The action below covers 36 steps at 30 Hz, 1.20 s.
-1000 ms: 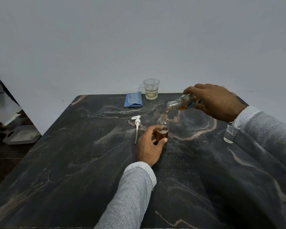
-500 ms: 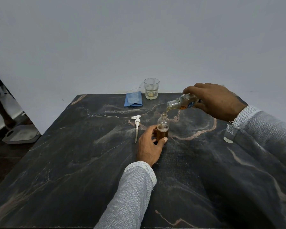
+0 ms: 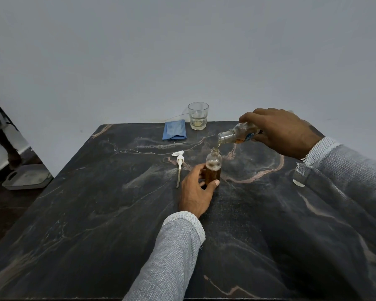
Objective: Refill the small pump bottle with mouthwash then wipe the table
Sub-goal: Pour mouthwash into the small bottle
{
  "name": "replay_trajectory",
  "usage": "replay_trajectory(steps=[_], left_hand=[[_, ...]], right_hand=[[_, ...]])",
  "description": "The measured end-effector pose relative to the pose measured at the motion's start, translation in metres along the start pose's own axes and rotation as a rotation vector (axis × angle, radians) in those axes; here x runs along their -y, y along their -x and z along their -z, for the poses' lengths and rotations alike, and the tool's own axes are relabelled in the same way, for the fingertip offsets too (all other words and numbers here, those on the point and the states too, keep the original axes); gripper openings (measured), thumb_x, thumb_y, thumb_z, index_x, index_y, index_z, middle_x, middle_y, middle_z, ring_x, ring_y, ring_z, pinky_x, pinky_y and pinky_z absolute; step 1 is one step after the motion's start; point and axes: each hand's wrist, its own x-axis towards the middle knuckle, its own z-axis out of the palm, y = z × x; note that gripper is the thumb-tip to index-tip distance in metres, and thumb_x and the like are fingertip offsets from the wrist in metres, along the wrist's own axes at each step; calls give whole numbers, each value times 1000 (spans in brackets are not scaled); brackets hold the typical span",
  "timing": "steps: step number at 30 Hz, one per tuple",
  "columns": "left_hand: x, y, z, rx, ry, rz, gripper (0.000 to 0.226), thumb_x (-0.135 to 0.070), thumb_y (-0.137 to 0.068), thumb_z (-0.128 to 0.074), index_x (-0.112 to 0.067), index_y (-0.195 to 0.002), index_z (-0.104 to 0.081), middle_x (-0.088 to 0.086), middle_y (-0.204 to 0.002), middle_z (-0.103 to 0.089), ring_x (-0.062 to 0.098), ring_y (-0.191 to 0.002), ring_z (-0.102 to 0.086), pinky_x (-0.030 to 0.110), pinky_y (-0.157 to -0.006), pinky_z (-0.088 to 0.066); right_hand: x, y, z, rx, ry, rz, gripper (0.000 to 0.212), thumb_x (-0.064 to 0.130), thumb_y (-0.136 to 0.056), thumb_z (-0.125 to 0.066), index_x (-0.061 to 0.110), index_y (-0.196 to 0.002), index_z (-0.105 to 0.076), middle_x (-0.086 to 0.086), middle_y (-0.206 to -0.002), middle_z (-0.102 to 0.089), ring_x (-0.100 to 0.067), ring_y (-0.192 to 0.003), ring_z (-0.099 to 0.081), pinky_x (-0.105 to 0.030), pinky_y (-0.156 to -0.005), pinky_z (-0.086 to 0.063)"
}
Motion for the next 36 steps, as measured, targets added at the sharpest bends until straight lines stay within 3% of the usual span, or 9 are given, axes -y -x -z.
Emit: replay_trajectory(steps=[11, 25, 36], left_hand=[[0, 0, 0, 2, -2, 11, 48, -17, -81, -77, -24, -123, -55, -5, -120, -61, 6, -106, -58, 10, -81, -47], [3, -1, -1, -8, -7, 1, 49, -16, -81, -77, -22, -124, -55, 1, -123, -63, 11, -110, -60, 23, -92, -52], [3, -2, -1, -3, -18, 18, 51, -18, -81, -77, -23, -125, -54, 1, -127, -61, 7, -108, -57, 20, -90, -50]], right_hand=[[0, -1, -2, -4, 12, 9, 49, 18, -84, -73, 18, -128, -53, -8, -116, -64, -30, -97, -60, -34, -74, -40], [-2, -3, -7, -24, 28, 19, 50, 19, -82, -74, 20, -127, -53, -7, -115, -64, -31, -95, -60, -32, -71, -35], [-2, -3, -7, -33, 45, 19, 51, 17, -81, -75, 19, -127, -53, -9, -116, -65, -32, -95, -61, -32, -72, -35]])
